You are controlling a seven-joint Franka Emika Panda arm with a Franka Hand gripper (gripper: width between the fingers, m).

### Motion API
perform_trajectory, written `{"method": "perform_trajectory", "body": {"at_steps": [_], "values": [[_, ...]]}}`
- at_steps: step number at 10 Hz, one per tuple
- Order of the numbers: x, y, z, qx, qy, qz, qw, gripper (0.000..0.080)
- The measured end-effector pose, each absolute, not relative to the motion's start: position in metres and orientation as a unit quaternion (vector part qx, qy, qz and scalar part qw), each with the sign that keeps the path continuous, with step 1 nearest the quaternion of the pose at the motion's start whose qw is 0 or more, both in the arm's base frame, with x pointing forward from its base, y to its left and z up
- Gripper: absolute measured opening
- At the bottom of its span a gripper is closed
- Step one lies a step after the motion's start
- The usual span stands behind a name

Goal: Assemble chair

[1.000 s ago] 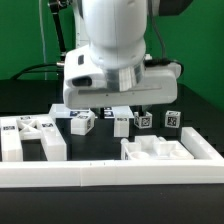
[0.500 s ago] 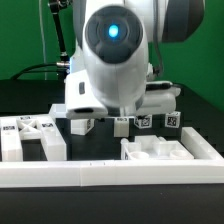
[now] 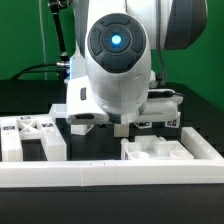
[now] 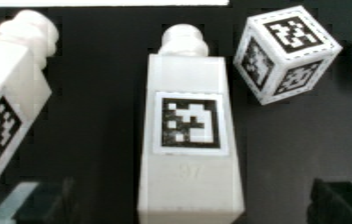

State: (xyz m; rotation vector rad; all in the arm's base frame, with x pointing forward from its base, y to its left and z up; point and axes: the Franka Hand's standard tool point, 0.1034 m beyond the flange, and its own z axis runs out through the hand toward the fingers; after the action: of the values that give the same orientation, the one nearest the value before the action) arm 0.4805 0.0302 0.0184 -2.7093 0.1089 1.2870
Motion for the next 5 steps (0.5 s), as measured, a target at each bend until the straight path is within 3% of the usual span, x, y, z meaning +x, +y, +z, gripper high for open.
{"method": "perform_trajectory", "body": {"at_steps": [2,3,4,5], "values": [[0.4806,0.0291,0.0136,-0.902,0.032,0.424,0.073,0.0649],[0.4790,0.0294,0.0122,-0.902,0.031,0.425,0.073,0.0553],[0.4781,0.0299,0.0110,-0.902,0.031,0.425,0.073,0.0392],[0.4782,0.0307,0.0104,-0.902,0.030,0.424,0.073,0.0392]]}}
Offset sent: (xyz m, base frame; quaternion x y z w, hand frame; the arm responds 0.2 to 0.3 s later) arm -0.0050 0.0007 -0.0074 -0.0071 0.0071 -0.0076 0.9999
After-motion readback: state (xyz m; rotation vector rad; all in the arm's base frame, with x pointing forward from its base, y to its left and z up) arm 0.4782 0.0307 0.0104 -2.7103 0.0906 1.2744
